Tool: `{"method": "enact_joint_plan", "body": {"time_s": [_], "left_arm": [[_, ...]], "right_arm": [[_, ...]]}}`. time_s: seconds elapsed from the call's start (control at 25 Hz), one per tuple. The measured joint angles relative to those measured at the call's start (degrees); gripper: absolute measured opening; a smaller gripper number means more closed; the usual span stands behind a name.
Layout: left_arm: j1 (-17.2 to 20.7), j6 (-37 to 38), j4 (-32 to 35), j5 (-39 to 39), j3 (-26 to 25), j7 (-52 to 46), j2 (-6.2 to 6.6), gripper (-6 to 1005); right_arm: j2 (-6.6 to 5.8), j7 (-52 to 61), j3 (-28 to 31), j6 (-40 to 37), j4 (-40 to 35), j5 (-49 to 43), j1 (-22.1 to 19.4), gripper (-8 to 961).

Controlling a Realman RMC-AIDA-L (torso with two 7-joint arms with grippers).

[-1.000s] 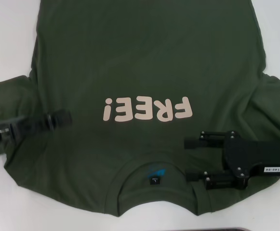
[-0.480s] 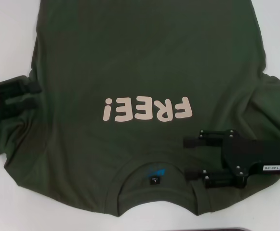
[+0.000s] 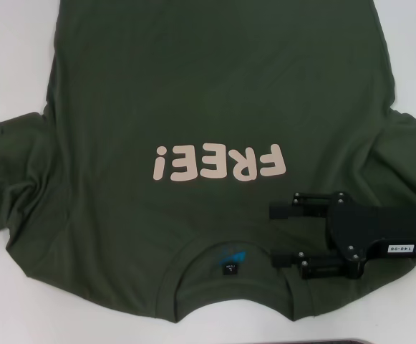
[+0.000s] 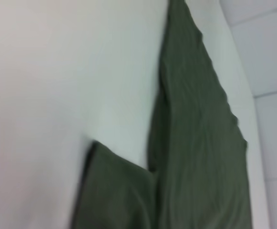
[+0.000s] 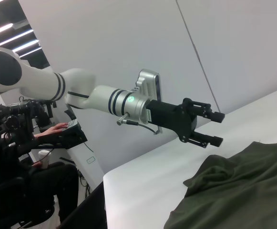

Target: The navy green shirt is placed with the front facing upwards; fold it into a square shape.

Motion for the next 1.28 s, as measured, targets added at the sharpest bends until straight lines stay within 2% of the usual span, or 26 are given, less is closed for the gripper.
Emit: {"method": "enact_joint_plan", "body": {"time_s": [0.28, 0.84, 1.28], "left_arm": [[-0.3, -1.3, 1.6, 7.2, -1.4, -2.5, 0.79, 688], [-0.1, -3.5, 2.2, 8.1, -3.2, -3.2, 1.29, 689], [-0.5, -4.4, 1.9, 11.6, -2.9, -3.3, 0.79, 689]], "right_arm": [[-0.01, 1.3, 0.0, 0.4, 0.0, 0.0, 0.4, 798], [-0.01, 1.5, 0.0, 1.0, 0.0, 0.0, 0.6, 796], [-0.01, 1.5, 0.0, 1.4, 0.0, 0.0, 1.0, 797]]}}
